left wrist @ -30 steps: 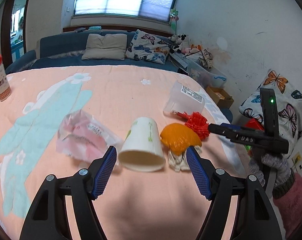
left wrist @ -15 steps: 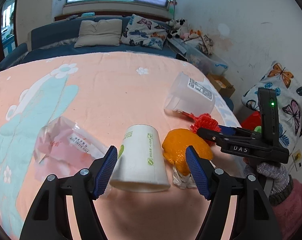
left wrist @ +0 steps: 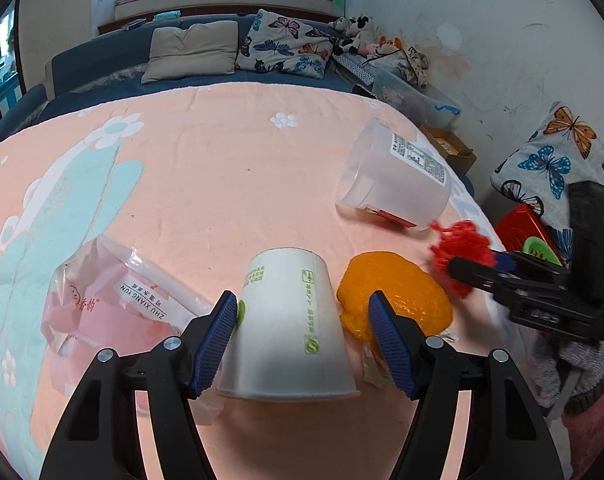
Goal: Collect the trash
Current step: 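Grasp the white paper cup with the left tool while the right grasps the red mesh net, then drop the red mesh net into the green basket with the right tool while the left carries the paper cup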
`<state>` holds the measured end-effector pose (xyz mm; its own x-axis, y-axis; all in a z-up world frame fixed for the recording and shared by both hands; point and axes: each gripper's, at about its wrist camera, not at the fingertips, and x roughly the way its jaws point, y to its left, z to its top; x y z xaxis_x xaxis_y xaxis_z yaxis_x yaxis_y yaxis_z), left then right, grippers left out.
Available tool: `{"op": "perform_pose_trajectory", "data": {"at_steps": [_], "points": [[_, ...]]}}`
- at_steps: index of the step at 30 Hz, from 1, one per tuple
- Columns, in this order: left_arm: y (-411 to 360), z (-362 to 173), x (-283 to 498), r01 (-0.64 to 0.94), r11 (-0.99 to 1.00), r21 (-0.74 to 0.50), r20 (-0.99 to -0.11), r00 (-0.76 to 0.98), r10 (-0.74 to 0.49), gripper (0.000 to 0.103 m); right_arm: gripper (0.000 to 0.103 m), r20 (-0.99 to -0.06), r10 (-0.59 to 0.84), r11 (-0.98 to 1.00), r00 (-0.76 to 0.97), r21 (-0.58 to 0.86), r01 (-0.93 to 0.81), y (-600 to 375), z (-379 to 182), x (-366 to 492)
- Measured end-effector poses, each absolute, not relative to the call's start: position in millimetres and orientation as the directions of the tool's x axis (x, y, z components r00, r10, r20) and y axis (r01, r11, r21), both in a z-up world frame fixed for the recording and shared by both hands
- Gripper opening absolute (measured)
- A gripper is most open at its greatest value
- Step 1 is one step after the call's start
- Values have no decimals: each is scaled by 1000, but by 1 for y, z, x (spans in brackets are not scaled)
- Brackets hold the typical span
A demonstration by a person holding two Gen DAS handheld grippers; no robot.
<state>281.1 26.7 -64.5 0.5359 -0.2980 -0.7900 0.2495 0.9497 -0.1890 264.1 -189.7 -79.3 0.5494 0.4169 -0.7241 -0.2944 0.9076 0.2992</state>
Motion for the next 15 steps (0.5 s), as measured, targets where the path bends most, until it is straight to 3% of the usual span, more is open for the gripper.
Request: {"op": "perform_pose_trajectory", "data": {"at_steps": [15], "points": [[26,-86,300,253,951,-177,-835,473,-281,63,57,-684,413,911,602,302,-281,-220,-53,221]]}}
